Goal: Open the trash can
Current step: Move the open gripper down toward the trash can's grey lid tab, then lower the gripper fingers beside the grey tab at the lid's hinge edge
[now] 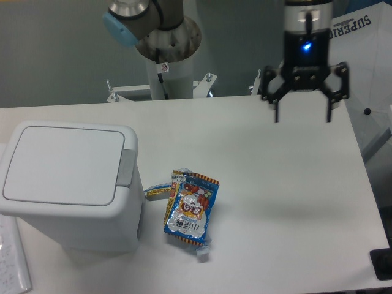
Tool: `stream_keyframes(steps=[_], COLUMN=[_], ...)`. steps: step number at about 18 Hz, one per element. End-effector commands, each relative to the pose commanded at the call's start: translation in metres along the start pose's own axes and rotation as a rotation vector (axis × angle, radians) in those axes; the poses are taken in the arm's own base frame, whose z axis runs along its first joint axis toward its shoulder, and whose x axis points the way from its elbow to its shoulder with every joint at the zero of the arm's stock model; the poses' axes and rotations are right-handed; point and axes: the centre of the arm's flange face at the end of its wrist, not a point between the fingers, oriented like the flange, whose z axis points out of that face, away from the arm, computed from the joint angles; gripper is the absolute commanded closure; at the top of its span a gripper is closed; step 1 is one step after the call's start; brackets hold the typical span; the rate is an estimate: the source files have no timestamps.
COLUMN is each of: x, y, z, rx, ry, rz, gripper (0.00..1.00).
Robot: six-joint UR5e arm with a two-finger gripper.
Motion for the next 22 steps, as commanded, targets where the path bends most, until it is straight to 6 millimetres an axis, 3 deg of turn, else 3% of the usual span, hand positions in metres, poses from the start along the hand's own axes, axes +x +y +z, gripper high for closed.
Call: stream_keyframes(steps=[9, 14, 22], x=[0.063, 0.075, 0.115], y=[-0.020, -0.024, -0.029], z=[0.016, 0.026, 0.038], rx=[-0.006, -0.006, -0.034], ry=[0.092, 0.166, 0.211], rz=[-0.239, -0.383, -0.370], gripper=[0.00, 0.00, 0.00])
